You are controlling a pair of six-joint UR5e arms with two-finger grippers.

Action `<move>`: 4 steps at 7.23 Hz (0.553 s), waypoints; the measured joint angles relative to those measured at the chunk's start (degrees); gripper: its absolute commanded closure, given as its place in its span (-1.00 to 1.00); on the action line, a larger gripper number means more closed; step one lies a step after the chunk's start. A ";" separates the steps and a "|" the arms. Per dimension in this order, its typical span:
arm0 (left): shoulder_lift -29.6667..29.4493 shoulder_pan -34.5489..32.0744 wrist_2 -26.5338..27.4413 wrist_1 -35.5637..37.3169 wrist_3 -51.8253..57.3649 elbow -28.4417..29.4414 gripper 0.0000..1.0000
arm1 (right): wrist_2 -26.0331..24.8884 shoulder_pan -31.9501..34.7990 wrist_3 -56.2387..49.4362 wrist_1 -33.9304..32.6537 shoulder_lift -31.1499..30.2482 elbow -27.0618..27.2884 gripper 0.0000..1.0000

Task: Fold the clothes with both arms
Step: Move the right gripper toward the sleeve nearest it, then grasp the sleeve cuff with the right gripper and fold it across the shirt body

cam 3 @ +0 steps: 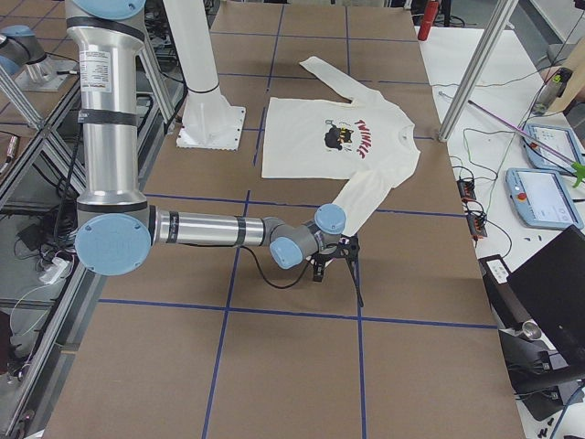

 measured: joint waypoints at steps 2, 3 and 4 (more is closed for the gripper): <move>0.00 0.00 -0.01 -0.24 0.13 -0.06 -0.99 | 0.11 0.00 2.49 0.05 0.40 -0.09 1.00; 0.04 0.00 0.01 -0.30 0.16 -0.06 -0.99 | 0.23 0.00 3.10 0.09 0.60 0.09 1.00; 0.07 0.00 0.01 -0.33 0.18 -0.03 -0.99 | 0.40 0.01 3.45 0.11 0.79 0.89 1.00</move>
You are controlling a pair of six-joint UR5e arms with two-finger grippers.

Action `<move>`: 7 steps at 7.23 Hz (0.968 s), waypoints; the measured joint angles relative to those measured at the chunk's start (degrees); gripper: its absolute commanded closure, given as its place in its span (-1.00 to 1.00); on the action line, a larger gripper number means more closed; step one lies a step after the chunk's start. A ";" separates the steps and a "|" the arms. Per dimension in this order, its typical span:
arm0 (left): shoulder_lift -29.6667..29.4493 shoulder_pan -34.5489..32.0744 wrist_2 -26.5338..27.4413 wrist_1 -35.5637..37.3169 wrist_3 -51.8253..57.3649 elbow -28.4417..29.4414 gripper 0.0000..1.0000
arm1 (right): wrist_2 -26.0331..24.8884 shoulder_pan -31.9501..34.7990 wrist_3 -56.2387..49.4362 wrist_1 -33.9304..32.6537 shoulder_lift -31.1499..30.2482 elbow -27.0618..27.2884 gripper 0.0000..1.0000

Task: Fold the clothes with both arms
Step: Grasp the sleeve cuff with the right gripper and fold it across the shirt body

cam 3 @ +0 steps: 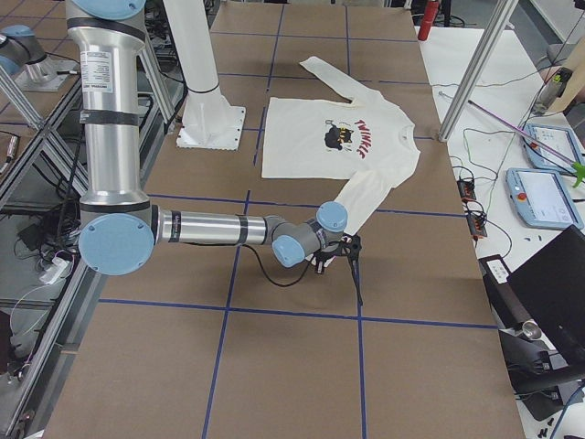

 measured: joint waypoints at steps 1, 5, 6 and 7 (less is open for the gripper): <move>0.00 0.00 -0.02 -0.01 0.05 0.02 -0.99 | 0.11 -0.01 1.37 -0.01 0.40 1.92 1.00; -0.07 0.00 -0.19 -0.71 0.05 -0.08 -0.99 | -4.41 -8.60 30.71 -0.65 17.86 5.10 1.00; -0.07 0.00 -0.13 -1.27 0.03 0.08 -0.99 | -7.99 -11.17 38.18 -1.29 23.41 4.69 1.00; -0.06 0.00 -0.12 -1.67 0.02 0.21 -0.99 | -11.71 -13.15 44.22 -2.45 29.61 3.35 1.00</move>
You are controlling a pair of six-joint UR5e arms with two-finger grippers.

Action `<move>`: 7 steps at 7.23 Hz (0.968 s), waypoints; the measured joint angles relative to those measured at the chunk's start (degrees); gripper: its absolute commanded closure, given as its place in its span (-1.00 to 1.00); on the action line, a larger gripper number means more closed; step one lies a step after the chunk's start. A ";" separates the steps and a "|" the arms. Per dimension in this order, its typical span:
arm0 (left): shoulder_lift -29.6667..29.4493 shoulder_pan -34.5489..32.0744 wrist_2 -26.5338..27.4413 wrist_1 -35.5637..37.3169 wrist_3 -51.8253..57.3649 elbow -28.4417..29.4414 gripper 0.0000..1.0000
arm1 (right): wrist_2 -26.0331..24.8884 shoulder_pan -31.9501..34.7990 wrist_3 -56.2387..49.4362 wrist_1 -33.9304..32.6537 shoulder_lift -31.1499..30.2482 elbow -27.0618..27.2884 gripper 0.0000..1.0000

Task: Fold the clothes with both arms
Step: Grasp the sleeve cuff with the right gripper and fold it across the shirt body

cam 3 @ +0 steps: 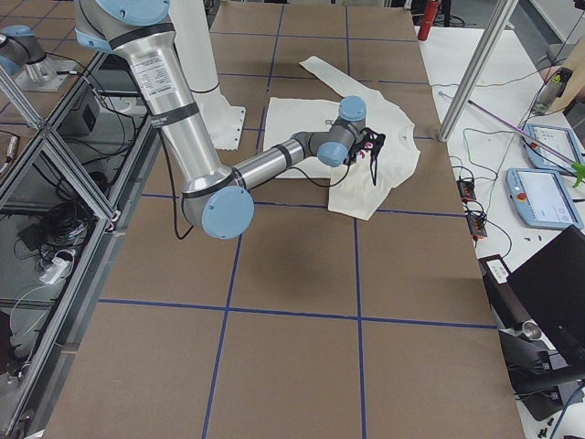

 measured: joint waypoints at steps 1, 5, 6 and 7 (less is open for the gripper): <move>0.03 0.00 -0.09 -0.30 -0.01 0.05 -0.99 | -4.68 -2.35 4.38 -1.02 7.45 -3.42 1.00; 0.15 0.00 -0.39 -0.54 0.05 0.09 -0.99 | -19.05 -12.46 7.66 1.48 32.56 -25.51 0.47; 0.15 0.00 -0.43 -0.66 0.05 0.07 -1.00 | -21.48 -14.09 7.63 4.83 34.86 -29.47 0.20; 0.16 0.00 -0.45 -1.00 0.02 0.07 -0.99 | -22.98 -15.06 7.61 6.94 37.17 -33.08 -0.06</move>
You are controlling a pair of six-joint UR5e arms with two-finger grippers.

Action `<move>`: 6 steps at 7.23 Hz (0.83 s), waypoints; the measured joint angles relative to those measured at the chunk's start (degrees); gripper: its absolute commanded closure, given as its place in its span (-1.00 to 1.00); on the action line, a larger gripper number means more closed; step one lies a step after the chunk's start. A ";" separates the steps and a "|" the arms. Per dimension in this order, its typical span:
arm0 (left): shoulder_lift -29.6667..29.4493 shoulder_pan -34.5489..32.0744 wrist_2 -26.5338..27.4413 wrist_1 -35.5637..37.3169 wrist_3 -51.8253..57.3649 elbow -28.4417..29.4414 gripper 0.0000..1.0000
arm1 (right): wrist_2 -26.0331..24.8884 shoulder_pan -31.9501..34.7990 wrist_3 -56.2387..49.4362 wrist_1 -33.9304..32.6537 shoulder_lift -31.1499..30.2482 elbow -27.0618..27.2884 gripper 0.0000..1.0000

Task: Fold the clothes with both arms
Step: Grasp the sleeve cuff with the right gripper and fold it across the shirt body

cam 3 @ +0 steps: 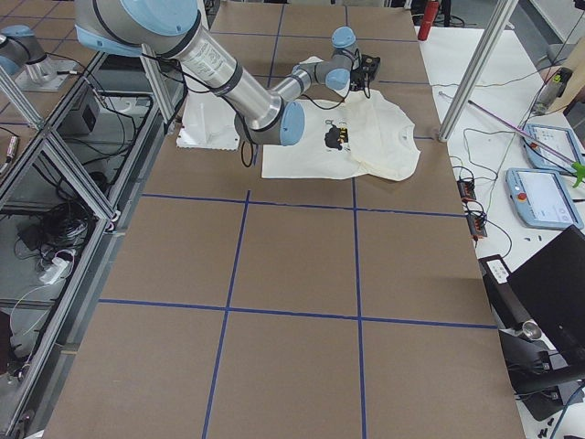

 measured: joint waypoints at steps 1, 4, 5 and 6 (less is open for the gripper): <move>-0.02 0.00 0.00 -0.37 -0.04 0.10 -0.99 | -1.50 -0.98 0.01 0.87 2.33 -3.01 -0.62; -2.50 1.66 0.12 -0.85 -0.68 0.67 -1.00 | -4.25 -2.96 1.29 1.12 5.06 -4.29 -0.98; -4.91 4.01 0.33 -1.13 -2.14 2.02 -0.99 | -4.13 -2.85 2.72 0.12 2.16 0.58 -0.98; -7.59 7.11 0.45 -1.29 -5.66 4.15 -0.98 | -3.57 -2.26 3.26 -2.42 -4.51 9.93 -0.98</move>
